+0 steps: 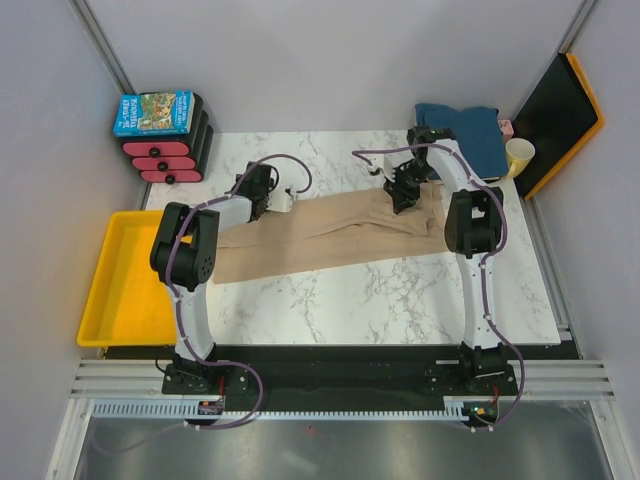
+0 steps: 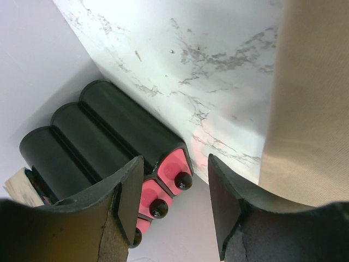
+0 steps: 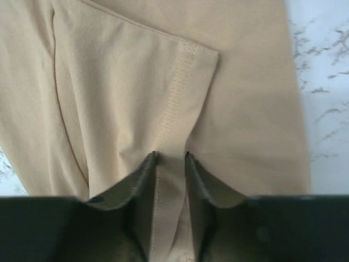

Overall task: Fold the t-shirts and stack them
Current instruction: Rotate the tshirt 90 degrees

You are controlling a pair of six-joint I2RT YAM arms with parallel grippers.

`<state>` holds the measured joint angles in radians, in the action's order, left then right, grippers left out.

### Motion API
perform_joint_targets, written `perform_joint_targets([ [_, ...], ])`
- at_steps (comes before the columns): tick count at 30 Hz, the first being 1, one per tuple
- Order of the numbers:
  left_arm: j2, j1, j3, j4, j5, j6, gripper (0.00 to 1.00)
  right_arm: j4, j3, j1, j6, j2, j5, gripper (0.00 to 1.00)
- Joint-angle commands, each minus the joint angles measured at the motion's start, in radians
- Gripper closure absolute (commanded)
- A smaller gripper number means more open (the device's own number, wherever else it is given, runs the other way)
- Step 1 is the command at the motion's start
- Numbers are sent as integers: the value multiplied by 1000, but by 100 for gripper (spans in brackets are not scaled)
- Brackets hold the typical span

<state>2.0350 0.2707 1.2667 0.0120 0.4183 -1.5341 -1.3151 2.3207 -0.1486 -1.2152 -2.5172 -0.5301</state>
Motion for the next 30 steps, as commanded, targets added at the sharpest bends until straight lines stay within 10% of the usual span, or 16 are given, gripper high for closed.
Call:
perform_joint_targets([
  [1, -27, 7, 25, -18, 16, -28, 42, -29, -46, -8, -15, 32, -74, 78],
  [6, -7, 12, 40, 14, 22, -20, 42, -47, -76, -8, -29, 49, -77, 100],
  [30, 17, 41, 49, 16, 8, 23, 42, -145, -231, -94, -95, 300, 85, 100],
])
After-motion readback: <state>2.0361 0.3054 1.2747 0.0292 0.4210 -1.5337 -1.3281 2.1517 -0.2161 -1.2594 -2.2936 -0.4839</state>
